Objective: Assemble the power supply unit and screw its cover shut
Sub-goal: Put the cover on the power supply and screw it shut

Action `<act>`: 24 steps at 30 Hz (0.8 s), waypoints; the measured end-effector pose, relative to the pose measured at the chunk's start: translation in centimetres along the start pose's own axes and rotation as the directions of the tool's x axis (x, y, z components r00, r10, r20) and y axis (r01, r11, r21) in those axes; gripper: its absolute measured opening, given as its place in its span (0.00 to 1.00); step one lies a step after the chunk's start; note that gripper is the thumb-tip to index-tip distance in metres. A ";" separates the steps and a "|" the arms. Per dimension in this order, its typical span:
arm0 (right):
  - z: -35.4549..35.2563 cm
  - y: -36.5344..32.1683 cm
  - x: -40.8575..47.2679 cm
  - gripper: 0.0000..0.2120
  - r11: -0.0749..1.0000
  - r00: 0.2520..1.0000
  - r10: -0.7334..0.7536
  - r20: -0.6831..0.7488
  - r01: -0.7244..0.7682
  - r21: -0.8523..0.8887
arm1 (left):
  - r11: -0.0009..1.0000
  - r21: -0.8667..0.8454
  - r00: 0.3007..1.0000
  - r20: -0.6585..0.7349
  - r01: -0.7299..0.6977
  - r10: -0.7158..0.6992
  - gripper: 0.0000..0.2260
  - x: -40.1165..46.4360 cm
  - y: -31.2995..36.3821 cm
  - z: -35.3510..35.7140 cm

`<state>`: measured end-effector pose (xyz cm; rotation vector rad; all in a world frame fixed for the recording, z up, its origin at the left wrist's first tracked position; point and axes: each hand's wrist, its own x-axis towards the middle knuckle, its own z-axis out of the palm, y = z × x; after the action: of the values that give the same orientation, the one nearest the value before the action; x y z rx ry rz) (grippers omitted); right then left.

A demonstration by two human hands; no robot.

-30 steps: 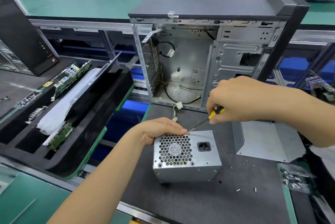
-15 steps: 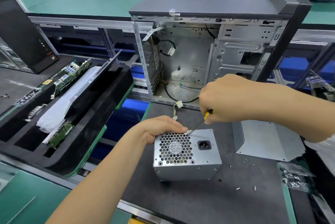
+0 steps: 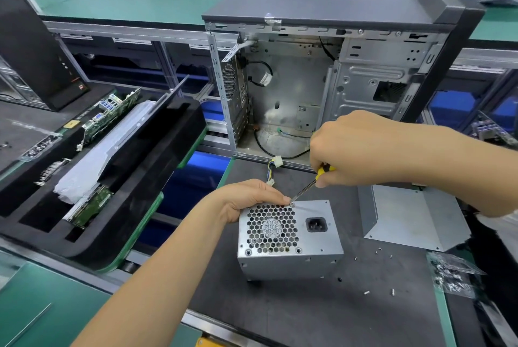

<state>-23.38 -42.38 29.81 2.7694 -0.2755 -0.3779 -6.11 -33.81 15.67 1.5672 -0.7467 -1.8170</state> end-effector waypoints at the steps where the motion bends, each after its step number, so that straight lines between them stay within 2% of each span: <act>1: 0.0 0.0 0.0 0.13 1.000 1.000 0.003 0.006 -0.003 -0.001 | 1.000 0.004 1.000 0.002 0.000 0.000 0.07 0.0 0.0 0.0; 6: -0.1 -0.4 0.3 0.11 1.000 0.999 0.018 0.037 -0.018 -0.006 | 1.000 0.004 1.000 0.001 -0.007 0.007 0.06 0.0 -0.1 0.0; 10: -0.3 -0.6 0.3 0.21 0.999 0.998 0.036 0.049 -0.034 -0.029 | 1.000 0.002 1.000 0.004 -0.010 0.010 0.06 0.1 -0.1 -0.1; 16: -0.9 -1.2 0.5 0.23 0.994 0.999 0.037 0.030 -0.034 -0.103 | 1.000 0.003 1.000 0.006 -0.018 0.018 0.07 0.0 -0.1 0.0; 20: -1.5 -2.2 1.2 0.15 0.982 0.999 -0.052 -0.013 0.048 -0.185 | 1.000 -0.009 1.000 0.010 -0.016 0.016 0.08 0.0 0.0 0.1; 24: -2.2 -3.0 1.5 0.06 0.977 0.994 -0.069 0.086 0.085 -0.197 | 1.000 -0.016 1.000 0.006 -0.008 0.008 0.08 -0.1 0.0 0.1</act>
<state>-20.92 -39.26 30.44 2.5762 -0.1403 -0.5068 -6.22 -33.74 15.73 1.5468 -0.7389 -1.8182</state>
